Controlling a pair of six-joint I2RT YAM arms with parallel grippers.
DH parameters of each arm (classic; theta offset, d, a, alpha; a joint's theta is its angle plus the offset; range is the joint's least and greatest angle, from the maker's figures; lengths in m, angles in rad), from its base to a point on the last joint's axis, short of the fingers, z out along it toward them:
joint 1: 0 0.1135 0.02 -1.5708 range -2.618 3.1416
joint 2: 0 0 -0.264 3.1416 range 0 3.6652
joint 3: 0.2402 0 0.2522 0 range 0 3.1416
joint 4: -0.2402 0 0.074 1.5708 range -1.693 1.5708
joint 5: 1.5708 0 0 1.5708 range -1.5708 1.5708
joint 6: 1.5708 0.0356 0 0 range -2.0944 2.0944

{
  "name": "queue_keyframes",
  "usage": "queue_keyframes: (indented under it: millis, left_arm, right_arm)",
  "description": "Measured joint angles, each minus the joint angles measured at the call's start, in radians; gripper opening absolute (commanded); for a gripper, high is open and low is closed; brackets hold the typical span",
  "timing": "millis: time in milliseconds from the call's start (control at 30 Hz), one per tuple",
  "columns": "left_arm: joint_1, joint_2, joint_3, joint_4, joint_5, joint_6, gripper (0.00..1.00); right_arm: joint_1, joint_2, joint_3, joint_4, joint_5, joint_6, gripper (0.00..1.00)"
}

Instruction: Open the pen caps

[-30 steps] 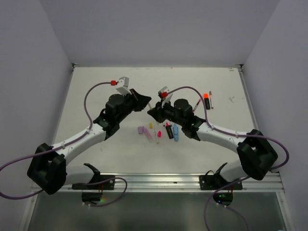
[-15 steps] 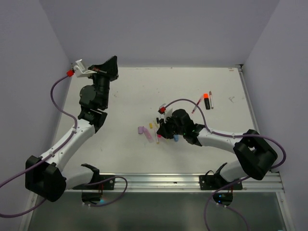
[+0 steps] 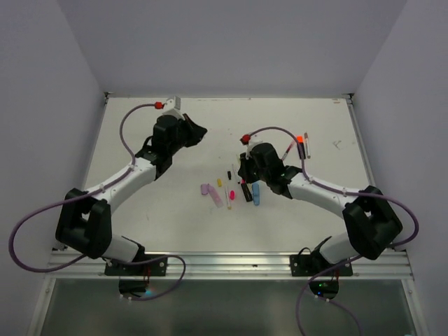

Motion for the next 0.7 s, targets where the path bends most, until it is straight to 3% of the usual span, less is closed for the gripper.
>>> queue_keyframes:
  millis: [267, 700]
  left_arm:
    - [-0.095, 0.237, 0.026, -0.171, 0.117, 0.021, 0.06]
    - [-0.116, 0.375, 0.034, -0.267, 0.119, 0.043, 0.06]
  right_arm:
    - [-0.128, 0.142, 0.142, -0.089, 0.007, 0.08, 0.0]
    - [-0.08, 0.36, 0.319, -0.109, -0.081, 0.141, 0.0]
